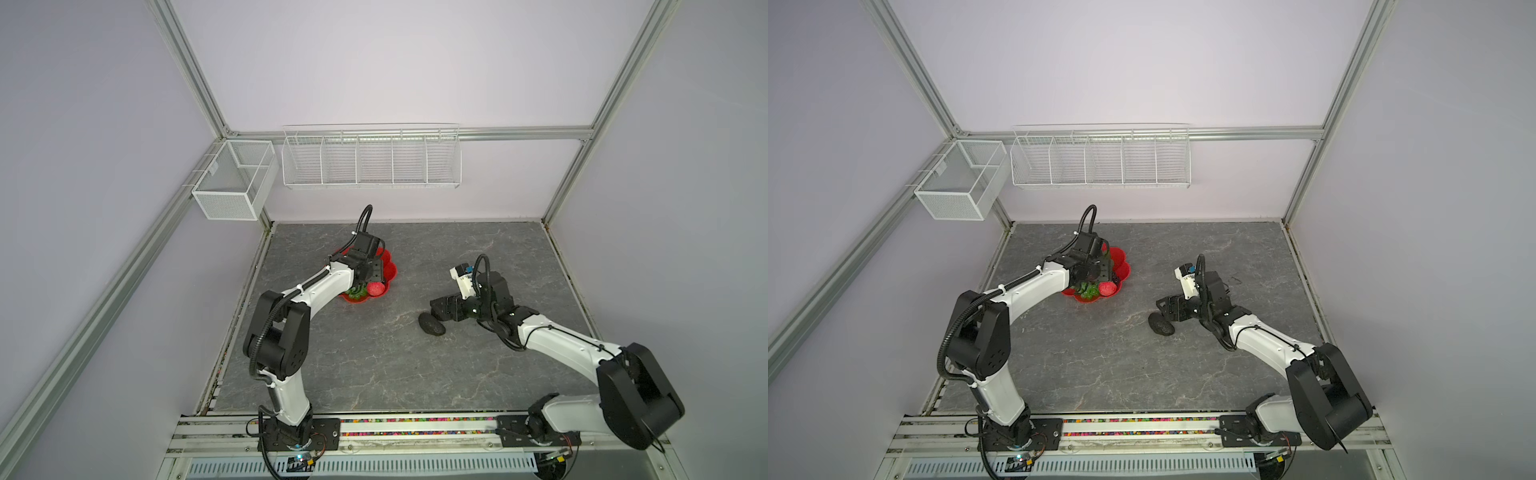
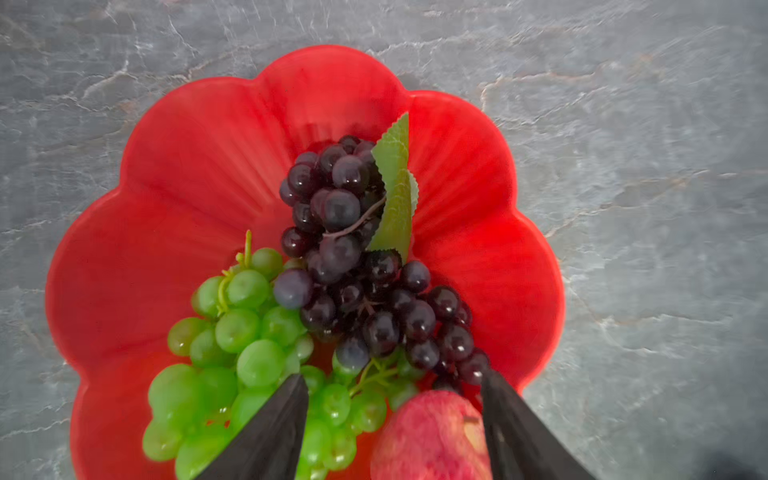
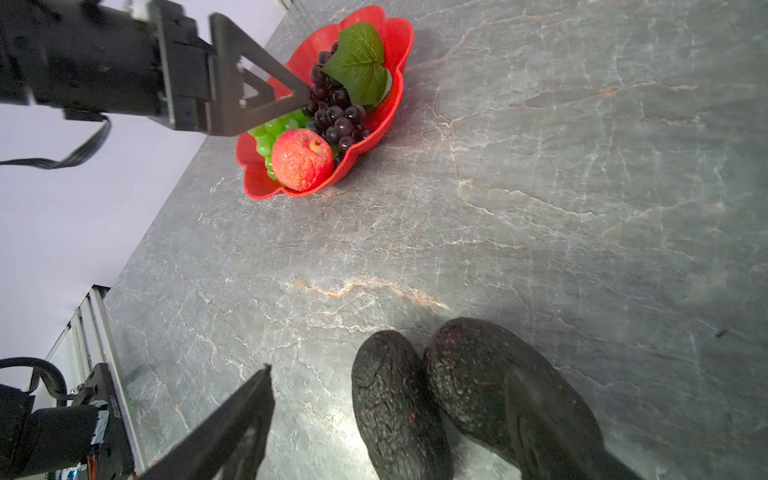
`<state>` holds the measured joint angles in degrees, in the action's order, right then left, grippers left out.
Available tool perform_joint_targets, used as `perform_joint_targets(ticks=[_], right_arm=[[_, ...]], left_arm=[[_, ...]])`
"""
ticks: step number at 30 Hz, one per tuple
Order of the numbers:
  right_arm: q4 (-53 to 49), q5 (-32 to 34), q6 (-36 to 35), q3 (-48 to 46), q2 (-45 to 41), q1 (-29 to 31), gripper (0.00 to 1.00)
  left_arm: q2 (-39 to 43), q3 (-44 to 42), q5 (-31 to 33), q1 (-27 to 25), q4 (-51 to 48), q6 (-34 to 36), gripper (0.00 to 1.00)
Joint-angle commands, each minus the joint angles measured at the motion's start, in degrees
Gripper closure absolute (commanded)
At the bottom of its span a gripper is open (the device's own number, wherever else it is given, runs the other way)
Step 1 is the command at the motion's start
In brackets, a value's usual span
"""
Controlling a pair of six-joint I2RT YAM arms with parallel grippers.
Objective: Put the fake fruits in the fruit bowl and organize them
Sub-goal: 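Move the left gripper to the avocados and grasp the nearer avocado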
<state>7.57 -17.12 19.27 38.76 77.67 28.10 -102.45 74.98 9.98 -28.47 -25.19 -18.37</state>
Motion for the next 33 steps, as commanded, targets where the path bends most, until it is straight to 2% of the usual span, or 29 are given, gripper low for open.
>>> perform_joint_targets(ticks=[1,6,11,13,17,21,27,33], right_arm=[[0.6,-2.1,0.6,-1.4,-1.6,-1.3,0.12],[-1.7,-3.6,1.7,-2.4,-6.4,-4.6,0.12],[-7.9,-1.1,2.8,-5.2,-11.0,-5.3,0.12],[-7.0,-0.9,5.0,-8.5,-13.6,-5.3,0.12],[-8.3,-0.3,7.9,-13.7,-20.2,-5.3,0.12],[-11.5,0.8,7.7,-16.5,-26.9,-5.2,0.12],[-15.6,0.9,4.6,-16.6,-31.2,-5.3,0.12],[-12.8,0.0,4.6,-17.8,-30.5,-5.3,0.12]], left_arm=[[4.3,-2.7,-2.4,-2.1,2.7,0.2,0.33],[10.4,-3.0,3.3,-7.1,-1.1,2.4,0.33],[13.1,-4.8,-8.2,-9.4,-1.2,1.9,0.34],[12.5,-5.7,-9.5,-12.2,-1.5,-1.3,0.33],[10.6,-7.8,-9.7,-18.3,1.7,-13.6,0.32],[7.4,-9.9,-11.3,-21.2,7.3,-22.8,0.32],[2.8,-6.6,-8.7,-24.5,-0.6,-23.5,0.31],[1.3,-8.3,-13.3,-26.5,5.4,-27.1,0.28]])
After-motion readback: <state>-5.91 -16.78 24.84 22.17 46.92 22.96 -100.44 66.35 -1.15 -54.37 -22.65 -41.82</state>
